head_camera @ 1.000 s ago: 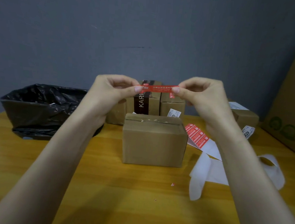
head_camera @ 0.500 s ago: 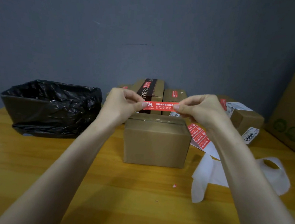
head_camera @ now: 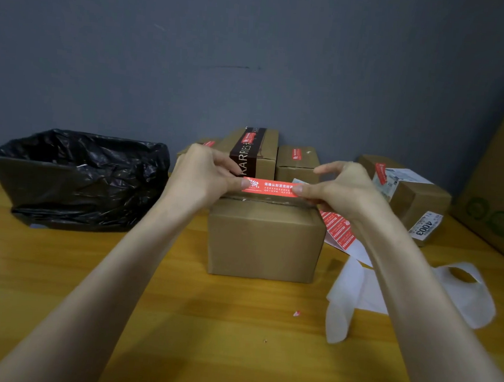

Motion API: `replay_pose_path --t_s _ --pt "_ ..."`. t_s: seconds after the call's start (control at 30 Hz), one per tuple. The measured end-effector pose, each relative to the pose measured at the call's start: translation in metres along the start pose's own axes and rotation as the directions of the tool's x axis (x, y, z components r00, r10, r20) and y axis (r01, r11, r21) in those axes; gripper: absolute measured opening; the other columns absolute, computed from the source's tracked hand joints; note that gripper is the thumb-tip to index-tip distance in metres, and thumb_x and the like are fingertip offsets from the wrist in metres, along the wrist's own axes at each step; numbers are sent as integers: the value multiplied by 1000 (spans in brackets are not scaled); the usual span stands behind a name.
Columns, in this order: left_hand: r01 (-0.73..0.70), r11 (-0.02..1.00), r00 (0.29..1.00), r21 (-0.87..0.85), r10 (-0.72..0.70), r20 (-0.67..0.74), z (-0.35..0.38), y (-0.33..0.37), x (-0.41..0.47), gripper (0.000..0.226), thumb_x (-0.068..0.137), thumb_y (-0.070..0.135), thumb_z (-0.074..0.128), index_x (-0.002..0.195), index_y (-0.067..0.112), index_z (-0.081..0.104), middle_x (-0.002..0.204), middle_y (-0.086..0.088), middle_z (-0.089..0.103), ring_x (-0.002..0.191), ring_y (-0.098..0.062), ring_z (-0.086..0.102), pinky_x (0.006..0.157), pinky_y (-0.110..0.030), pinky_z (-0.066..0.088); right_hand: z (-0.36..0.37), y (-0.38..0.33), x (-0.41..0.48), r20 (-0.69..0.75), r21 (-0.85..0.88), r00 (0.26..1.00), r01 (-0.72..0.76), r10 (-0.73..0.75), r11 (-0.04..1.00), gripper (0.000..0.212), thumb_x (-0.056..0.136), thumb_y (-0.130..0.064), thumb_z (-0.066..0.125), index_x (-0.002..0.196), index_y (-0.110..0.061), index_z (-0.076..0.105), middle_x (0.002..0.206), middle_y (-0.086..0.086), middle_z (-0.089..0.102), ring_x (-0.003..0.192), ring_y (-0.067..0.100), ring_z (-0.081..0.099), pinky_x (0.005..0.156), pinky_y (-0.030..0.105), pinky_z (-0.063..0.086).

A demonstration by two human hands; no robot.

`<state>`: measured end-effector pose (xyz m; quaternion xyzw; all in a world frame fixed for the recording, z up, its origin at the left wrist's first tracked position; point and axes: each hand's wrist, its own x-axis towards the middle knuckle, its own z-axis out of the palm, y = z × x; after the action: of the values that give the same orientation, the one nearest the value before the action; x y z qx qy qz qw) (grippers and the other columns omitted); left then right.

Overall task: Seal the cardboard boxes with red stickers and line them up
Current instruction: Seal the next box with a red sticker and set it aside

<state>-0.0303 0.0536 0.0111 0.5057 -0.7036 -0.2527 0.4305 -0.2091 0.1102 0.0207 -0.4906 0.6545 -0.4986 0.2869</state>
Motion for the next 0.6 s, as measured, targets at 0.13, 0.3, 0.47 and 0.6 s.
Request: replay_pose_path --t_s 0.13,0.3,0.47,0.6 --pt "31 999 999 15 -31 5 0 1 0 15 75 23 78 71 19 63 76 -3 71 83 -14 67 82 -39 55 4 2 0 8 -2 1000 -2 2 1000 40 81 -14 71 113 -16 46 90 -4 48 69 3 43 29 5 31" --pt "33 999 999 44 -33 -1 4 2 -1 20 78 20 75 69 22 57 91 -9 70 94 -20 65 87 -42 53 12 5 9 -34 -234 992 107 -118 966 35 80 -21 73 101 -20 45 112 7 60 101 19 56 65 22 46" --pt "20 996 1000 90 -21 1 6 3 -3 21 80 20 73 71 24 55 85 -4 70 92 -16 65 87 -38 53 17 11 16 -56 -389 979 158 -194 908 31 81 -20 68 96 -23 42 103 8 64 96 21 59 69 31 49" --pt "15 990 1000 143 -16 4 7 3 -4 21 80 22 74 71 25 54 86 -2 71 95 -17 65 89 -40 51 19 12 17 -33 -421 981 161 -193 892 28 82 -19 66 98 -23 43 104 7 63 97 21 59 73 31 49"
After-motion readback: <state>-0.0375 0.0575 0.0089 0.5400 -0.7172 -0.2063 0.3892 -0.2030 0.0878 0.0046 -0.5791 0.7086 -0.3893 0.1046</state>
